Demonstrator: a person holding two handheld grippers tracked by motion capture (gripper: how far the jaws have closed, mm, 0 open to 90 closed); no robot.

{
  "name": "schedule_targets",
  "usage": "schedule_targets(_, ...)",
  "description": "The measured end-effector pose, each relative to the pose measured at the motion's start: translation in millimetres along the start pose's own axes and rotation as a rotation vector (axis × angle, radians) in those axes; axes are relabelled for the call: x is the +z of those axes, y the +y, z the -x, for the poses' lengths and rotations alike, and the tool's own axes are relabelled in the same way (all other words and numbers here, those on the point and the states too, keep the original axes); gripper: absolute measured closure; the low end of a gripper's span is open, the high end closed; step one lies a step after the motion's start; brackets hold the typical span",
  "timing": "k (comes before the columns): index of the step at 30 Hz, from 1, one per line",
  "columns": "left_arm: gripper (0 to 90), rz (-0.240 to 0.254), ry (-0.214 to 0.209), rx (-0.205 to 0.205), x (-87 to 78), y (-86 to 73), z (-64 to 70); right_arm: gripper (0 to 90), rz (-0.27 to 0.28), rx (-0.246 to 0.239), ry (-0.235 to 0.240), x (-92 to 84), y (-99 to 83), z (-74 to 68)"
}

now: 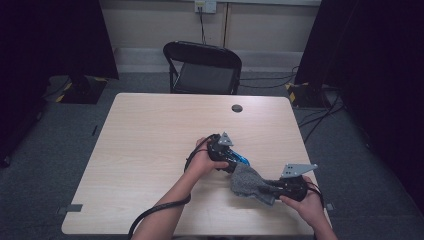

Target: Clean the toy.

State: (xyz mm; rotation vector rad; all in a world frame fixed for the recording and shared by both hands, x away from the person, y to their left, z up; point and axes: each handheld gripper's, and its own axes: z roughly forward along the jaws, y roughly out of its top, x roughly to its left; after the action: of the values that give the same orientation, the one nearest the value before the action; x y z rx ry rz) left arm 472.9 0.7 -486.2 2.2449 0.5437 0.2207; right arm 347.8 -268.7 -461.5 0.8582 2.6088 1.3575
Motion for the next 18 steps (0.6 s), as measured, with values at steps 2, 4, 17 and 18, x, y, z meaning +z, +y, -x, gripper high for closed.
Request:
schedule_targets(2, 5.0, -0.005, -0.001, -0.001, -0.1, 0.4, 0.1, 77.2, -0.009, -0.008, 0.014, 1.0, -0.3, -1.6)
schedule_targets(4, 5.0, -0.007, 0.000, 0.000, 0.0, 0.8, 0.3, 77.2, -0.025, -0.021, 0.033, 5.5, 0.2, -4.5)
schedule_targets(17, 5.0, 0.000, 0.002, -0.003, 0.0, 0.0, 0.6, 76.9, -0.138, -0.074, 0.060, 40.3, -2.1, -15.3)
schedule_targets(18, 5.0, 0.002, 0.002, -0.003, 0.1, -0.2, 0.7, 76.9, -0.137, -0.068, 0.059, 40.5, -2.2, -14.9)
